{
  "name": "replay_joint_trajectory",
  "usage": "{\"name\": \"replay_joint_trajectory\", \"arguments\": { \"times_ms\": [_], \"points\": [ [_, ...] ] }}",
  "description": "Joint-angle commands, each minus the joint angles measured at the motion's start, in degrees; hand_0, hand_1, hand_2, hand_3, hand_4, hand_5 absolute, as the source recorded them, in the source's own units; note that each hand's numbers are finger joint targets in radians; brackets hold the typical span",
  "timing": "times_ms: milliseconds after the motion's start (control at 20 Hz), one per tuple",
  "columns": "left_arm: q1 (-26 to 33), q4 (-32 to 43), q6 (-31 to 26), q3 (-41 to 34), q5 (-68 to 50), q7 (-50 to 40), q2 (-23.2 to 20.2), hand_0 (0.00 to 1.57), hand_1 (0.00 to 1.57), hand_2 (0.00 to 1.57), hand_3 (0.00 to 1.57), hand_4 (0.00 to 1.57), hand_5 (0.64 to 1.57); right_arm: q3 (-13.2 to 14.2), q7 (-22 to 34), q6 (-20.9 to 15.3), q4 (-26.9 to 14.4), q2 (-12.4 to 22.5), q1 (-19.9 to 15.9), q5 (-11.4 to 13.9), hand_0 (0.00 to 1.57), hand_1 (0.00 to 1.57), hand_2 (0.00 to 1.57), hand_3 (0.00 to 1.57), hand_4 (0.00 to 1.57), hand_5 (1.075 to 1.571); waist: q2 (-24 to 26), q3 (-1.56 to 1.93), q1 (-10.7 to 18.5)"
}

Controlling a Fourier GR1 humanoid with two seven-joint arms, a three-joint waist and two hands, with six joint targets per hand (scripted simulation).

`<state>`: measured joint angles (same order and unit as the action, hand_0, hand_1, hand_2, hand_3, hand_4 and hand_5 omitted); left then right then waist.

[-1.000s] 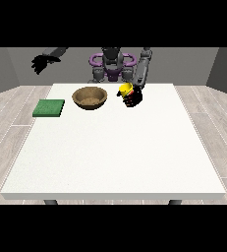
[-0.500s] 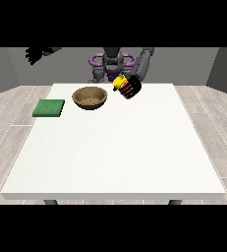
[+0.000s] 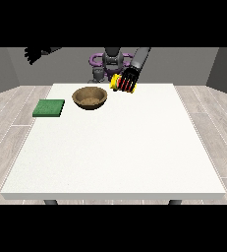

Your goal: Pick the cup and pour the ball into the bowl, then pick the bowl and place it on the pad

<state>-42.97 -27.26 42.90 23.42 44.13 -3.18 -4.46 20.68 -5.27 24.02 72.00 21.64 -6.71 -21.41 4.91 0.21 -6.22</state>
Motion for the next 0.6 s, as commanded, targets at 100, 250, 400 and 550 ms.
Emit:
{"name": "replay_joint_trajectory", "arguments": {
  "times_ms": [100, 250, 400, 550],
  "points": [
    [-7.97, 6.41, -7.33, 6.83, 12.00, -15.48, 1.04, 1.00, 1.00, 1.57, 1.28, 1.05, 1.567, 0.14, -0.91, -0.77, -4.03, -0.82, 2.36, 1.72, 0.00, 0.00, 0.00, 0.00, 0.64, 1.565, 4.67, -0.08, 2.39],
    [-11.95, 6.50, -10.92, 8.27, 15.10, -22.28, 4.30, 0.79, 0.79, 1.57, 1.24, 1.08, 1.567, 0.27, 0.41, 1.27, -4.46, 0.70, 0.00, 0.24, 0.00, 0.00, 0.00, 0.00, 0.64, 1.565, 2.34, -0.14, 0.46],
    [-8.78, 1.63, -12.96, 13.32, 17.70, -27.63, 4.38, 0.79, 0.79, 1.57, 1.21, 1.01, 1.568, 1.91, 1.85, 1.59, -6.81, 1.86, -3.49, -2.10, 0.00, 0.00, 0.00, 0.00, 0.66, 1.564, 2.37, -0.17, 0.02],
    [-9.56, -3.17, -18.88, 18.83, 20.47, -34.79, 4.42, 0.67, 0.67, 1.57, 1.20, 0.87, 1.571, -0.02, -0.62, 1.06, -9.23, 0.96, -5.50, 1.01, 0.00, 0.00, 0.00, 0.00, 0.66, 1.562, 1.58, -0.15, -0.47]
  ]
}}
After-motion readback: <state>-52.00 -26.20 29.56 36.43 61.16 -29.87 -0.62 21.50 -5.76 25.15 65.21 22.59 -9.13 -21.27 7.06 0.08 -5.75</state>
